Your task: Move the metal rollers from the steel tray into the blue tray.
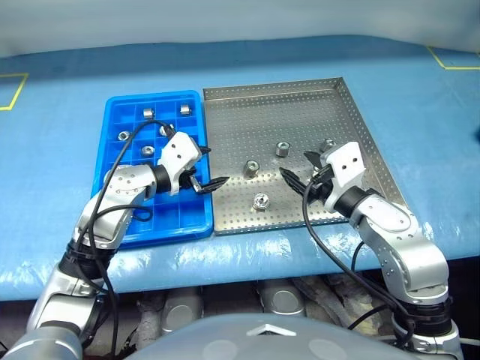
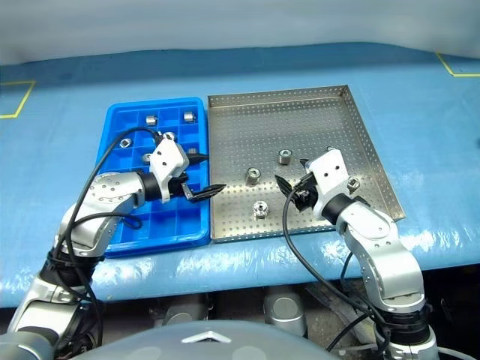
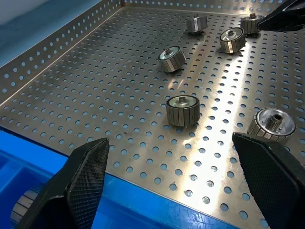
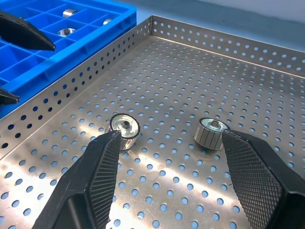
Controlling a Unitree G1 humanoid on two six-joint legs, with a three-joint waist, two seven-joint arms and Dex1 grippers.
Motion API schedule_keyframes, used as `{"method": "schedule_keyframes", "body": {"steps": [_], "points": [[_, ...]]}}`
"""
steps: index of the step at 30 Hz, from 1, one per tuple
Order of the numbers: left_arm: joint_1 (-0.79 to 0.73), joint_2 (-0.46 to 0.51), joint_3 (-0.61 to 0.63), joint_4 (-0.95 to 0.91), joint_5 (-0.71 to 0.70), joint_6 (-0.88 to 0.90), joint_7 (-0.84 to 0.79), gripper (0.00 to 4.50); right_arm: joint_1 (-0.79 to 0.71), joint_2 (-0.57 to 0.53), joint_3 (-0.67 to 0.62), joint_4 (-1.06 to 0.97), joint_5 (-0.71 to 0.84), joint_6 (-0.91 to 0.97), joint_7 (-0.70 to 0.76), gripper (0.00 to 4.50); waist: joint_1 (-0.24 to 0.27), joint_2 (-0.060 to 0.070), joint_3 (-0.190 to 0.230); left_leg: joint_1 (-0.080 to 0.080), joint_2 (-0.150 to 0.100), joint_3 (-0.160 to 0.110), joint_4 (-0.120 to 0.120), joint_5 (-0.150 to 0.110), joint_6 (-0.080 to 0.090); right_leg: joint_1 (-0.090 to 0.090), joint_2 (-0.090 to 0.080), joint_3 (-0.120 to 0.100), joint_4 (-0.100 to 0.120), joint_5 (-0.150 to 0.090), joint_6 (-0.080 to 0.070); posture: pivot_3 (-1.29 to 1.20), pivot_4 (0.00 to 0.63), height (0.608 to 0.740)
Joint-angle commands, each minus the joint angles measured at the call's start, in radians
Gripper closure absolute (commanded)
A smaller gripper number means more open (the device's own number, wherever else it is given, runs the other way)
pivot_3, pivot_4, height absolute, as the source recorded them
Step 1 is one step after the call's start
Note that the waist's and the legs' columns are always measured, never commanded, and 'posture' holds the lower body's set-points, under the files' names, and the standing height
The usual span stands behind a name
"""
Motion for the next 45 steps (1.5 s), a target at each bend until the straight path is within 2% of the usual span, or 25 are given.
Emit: {"method": "schedule_keyframes", "body": {"steps": [1,19,34,38,45], "points": [[-0.008,-0.002,0.036,-0.023,-0.017,-0.011,0.002,0.00,0.006,-0.015,-0.030,-0.037,0.032,-0.007,0.020,0.98,0.000,0.000,0.000,0.000,0.000,0.000,0.000,0.000,0.000,0.000,0.000,0.000,0.000,0.000,0.000,-0.16,0.150,0.740],[-0.006,-0.032,0.003,-0.033,-0.013,0.003,-0.005,0.00,-0.012,-0.001,-0.007,0.008,0.021,-0.019,-0.016,0.98,0.007,0.000,0.000,0.000,0.000,0.000,0.000,0.000,0.000,0.000,0.000,0.000,0.000,0.000,0.000,-0.16,0.150,0.740],[-0.014,-0.030,0.030,-0.017,-0.022,0.019,0.011,0.00,-0.005,0.014,-0.015,0.015,0.016,-0.038,-0.047,0.98,-0.001,0.000,0.000,0.000,0.000,0.000,0.000,0.000,0.000,0.000,0.000,0.000,0.000,0.000,0.000,-0.17,0.150,0.740],[-0.069,-0.097,-0.013,0.005,-0.002,0.048,0.059,0.00,-0.008,0.031,0.000,0.022,0.010,-0.054,-0.058,0.98,0.001,0.000,0.000,0.000,0.000,0.000,0.000,0.000,0.000,0.000,0.000,0.000,0.000,0.000,0.000,-0.18,0.150,0.740],[-0.231,-0.212,-0.152,0.180,0.090,0.114,0.104,0.00,0.009,0.055,0.017,0.021,-0.005,-0.076,-0.067,0.98,-0.003,0.000,0.000,-0.002,-0.001,0.000,0.002,0.000,0.000,0.000,0.000,0.001,-0.001,0.001,0.002,-0.21,0.150,0.740]]}}
